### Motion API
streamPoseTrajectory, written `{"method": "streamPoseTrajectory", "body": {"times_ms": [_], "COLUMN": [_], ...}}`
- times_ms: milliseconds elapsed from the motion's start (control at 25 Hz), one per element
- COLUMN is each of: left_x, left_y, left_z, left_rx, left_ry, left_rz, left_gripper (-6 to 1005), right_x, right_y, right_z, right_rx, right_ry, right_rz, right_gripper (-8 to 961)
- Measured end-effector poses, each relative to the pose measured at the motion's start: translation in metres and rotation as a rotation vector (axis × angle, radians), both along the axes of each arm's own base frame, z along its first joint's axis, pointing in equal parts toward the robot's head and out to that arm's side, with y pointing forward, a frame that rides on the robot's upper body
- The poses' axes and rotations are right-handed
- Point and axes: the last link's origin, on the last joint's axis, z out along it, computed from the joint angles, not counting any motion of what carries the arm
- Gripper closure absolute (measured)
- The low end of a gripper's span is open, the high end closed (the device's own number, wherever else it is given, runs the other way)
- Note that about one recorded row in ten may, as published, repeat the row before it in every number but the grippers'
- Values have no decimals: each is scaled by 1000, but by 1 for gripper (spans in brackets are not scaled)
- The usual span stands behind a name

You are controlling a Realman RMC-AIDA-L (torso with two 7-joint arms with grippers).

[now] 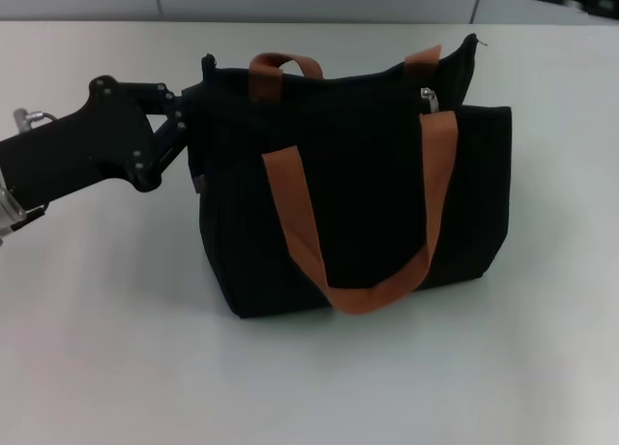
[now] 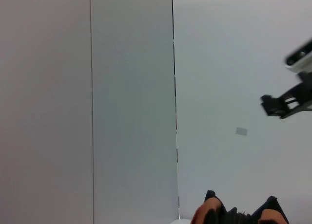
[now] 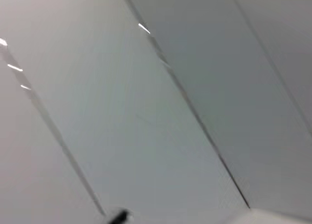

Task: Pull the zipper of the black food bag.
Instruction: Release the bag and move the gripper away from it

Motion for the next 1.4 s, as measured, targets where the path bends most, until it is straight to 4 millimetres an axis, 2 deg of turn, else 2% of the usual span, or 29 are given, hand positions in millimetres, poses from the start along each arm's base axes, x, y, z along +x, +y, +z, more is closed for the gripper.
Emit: {"method": "streamPoseTrajectory", "body": {"times_ms": [160,320,480,520,760,800,840,1000,1200,1400], "left_x": [-1,-1,-1,-1,-6,-8,-8,-11,-11,-13], "left_y": [-1,-2,-3,-3,-8,-11,-11,-14,-15,-14], "left_z": [-1,-2,-2,-3,-3,-3,-3,-3,-4,-1], "left_rx": [-10,-29,-48,-52,-70,-81,-81,-107,-115,-138], "left_ry": [-3,-2,-7,-7,-5,0,0,15,23,1], "left_rz": [5,12,18,19,36,37,37,39,40,79], "left_gripper": [908,907,906,906,905,904,904,903,902,901], "right_x": [24,56,71,78,95,102,102,116,122,123], "right_y": [-21,-43,-55,-64,-87,-96,-96,-111,-114,-114], "right_z": [-4,-20,-31,-38,-57,-67,-67,-90,-101,-104], "right_rx": [49,76,101,121,146,141,141,130,126,122], "right_ry": [53,48,13,-18,-102,-132,-132,-182,-212,-215], "right_rz": [136,226,277,322,402,418,418,422,405,391], "right_gripper": [333,155,149,147,138,136,136,135,135,135]}}
